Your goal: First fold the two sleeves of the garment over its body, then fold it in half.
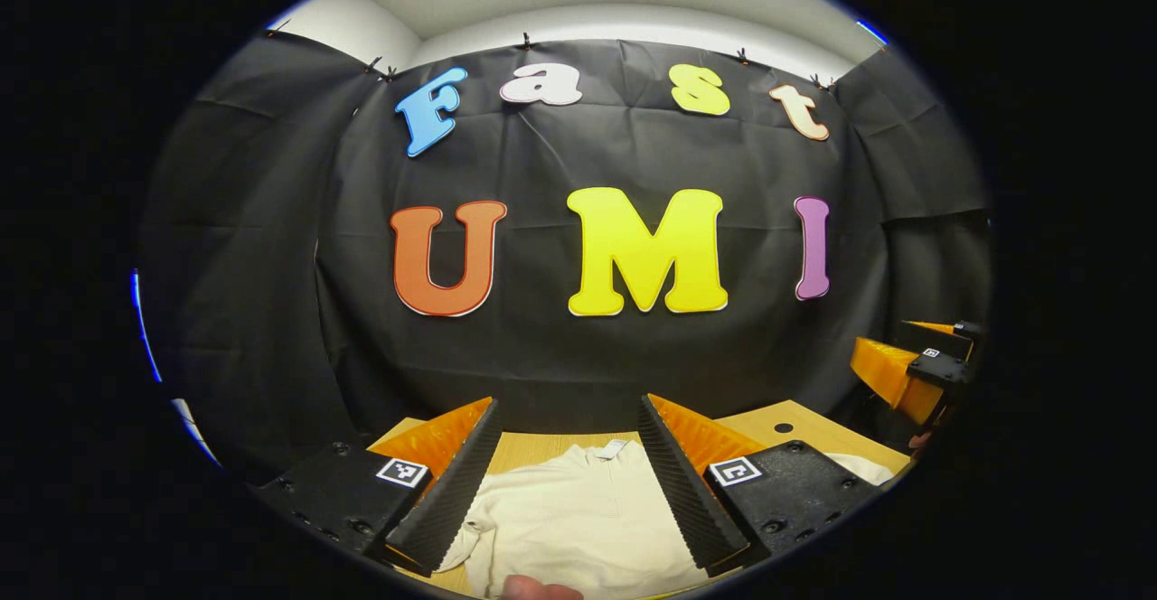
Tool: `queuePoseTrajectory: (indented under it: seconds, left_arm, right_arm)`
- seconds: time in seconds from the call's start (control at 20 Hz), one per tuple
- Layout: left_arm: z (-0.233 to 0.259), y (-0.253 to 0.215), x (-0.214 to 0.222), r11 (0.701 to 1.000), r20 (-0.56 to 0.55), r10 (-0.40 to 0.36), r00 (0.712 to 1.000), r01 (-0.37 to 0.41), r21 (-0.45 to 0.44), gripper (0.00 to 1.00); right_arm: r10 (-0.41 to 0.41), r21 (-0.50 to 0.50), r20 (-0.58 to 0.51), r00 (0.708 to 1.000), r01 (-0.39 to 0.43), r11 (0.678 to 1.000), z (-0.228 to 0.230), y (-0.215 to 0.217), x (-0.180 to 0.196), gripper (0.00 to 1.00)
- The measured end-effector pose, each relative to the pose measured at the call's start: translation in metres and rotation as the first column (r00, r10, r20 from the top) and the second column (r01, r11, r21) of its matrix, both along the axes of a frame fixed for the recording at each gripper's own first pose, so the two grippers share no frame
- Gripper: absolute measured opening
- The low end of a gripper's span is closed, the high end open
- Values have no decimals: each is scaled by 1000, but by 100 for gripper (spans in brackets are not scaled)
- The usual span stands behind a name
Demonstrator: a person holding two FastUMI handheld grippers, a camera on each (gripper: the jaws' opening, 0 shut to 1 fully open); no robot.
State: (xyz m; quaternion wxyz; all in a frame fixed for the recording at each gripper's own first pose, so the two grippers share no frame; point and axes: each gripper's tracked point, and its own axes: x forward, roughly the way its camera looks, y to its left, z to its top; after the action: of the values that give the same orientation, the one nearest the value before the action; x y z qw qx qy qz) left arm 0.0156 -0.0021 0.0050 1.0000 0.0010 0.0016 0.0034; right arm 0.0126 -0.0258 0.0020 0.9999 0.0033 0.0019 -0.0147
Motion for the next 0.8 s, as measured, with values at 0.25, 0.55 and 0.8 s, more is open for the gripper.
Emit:
queuePoseTrajectory:
  seconds: [0.25, 0.55, 0.8]
  left_arm:
    - [-2, -1, -2, 1000, -5, 1, 1000, -1, 7, 96]
    - [-5, -4, -1, 1000, -16, -6, 1000, 6, 15, 97]
    - [-34, -26, -7, 999, -83, -45, 995, 47, 15, 97]
  right_arm:
    - [7, -13, -9, 1000, -8, 1000, -1, -10, 1, 94]
    - [-19, -34, -41, 999, 17, 999, -13, -45, 0, 94]
    - [-77, -59, -115, 990, 71, 996, -38, -99, -12, 94]
